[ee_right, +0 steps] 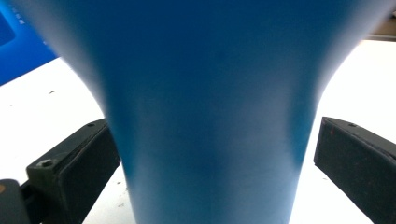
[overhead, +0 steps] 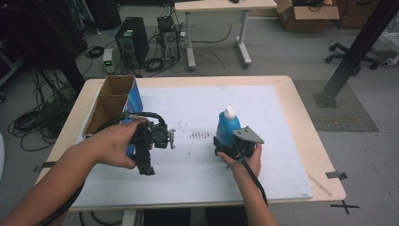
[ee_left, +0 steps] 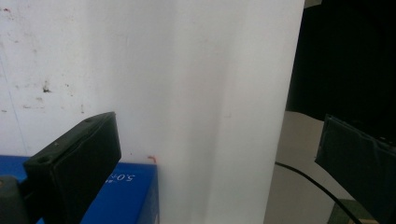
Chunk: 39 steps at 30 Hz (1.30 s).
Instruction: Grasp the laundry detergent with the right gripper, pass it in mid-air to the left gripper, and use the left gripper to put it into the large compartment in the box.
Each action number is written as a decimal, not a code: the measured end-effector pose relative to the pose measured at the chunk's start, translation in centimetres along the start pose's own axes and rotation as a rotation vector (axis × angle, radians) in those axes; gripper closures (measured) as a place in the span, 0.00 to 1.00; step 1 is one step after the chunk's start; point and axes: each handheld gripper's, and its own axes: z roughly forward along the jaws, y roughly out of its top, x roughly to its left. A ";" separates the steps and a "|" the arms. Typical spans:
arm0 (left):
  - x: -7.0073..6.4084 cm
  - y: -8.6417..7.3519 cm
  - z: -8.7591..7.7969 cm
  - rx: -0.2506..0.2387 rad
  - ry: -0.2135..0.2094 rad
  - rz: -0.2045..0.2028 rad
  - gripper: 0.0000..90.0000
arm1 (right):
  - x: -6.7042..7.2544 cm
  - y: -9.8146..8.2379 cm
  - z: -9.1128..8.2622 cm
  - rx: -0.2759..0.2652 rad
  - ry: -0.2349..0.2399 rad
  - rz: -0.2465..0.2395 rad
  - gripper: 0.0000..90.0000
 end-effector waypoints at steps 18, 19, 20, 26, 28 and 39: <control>-0.2 -0.1 0.1 -0.005 0.000 0.000 0.00 | 0.7 -0.5 -0.6 -0.049 -0.002 -0.009 0.20; -0.2 -0.1 0.1 -0.006 -0.001 0.000 0.00 | 0.7 -0.5 -0.6 -0.049 0.002 -0.009 0.21; -0.2 -0.1 0.1 -0.003 -0.002 0.000 0.00 | 0.7 -0.5 -0.6 -0.046 0.002 -0.009 0.22; -0.2 0.0 0.1 -0.003 0.000 0.000 0.00 | 0.7 -0.8 -0.6 -0.047 0.004 -0.011 0.26; -0.2 0.0 0.0 -0.003 0.001 0.001 0.00 | 0.7 -0.9 -0.5 -0.044 0.006 -0.008 0.27; -0.2 0.0 0.0 -0.005 0.002 0.001 0.00 | 0.7 -0.9 -0.5 -0.044 0.011 -0.013 0.33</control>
